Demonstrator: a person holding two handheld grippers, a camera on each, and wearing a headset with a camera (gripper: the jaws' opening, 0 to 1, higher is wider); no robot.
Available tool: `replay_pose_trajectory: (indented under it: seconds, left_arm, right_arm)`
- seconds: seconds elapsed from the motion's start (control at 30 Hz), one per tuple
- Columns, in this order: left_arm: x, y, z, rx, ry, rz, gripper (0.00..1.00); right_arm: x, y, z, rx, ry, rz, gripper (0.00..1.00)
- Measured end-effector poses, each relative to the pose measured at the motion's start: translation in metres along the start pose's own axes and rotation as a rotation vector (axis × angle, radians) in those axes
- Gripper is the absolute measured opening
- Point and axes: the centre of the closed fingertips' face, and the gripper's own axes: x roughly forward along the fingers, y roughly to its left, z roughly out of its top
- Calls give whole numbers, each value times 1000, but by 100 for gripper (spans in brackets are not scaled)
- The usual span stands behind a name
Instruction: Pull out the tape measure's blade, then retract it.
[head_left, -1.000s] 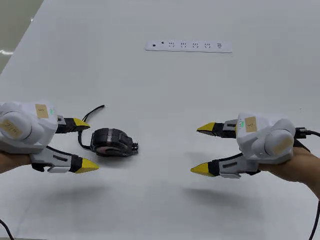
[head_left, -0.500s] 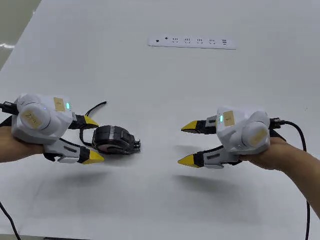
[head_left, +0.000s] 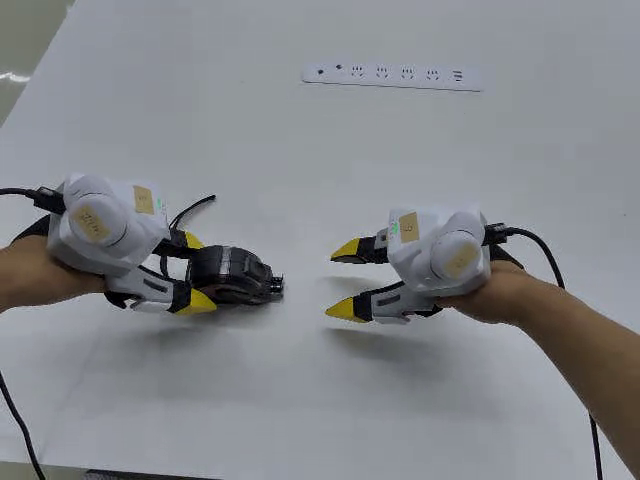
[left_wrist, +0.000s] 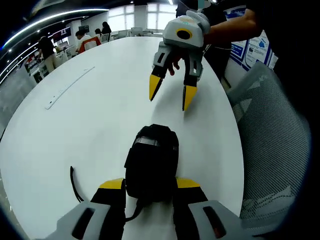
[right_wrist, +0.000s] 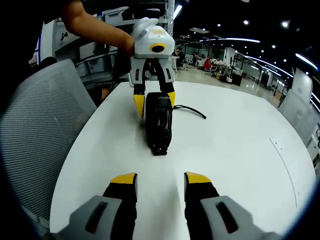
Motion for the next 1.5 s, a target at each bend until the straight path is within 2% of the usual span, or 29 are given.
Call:
replay_pose_trajectory:
  seconds: [0.27,0.7,0.9,1.13,1.5]
  left_arm:
    - [1,-1,0,5,0,-23,30]
    - [1,-1,-1,28,-4,-21,29]
    - [1,-1,0,23,-7,-25,29]
    - [2,-2,0,21,-3,-30,29]
    - [2,-3,0,20,-9,-32,29]
  right_arm:
    - [17,0,3,18,-7,13,33]
    - [42,2,13,12,-8,37,29]
    - [50,1,17,11,-10,43,24]
    - [57,2,16,12,-2,49,18]
    - [62,3,19,3,-4,66,15]
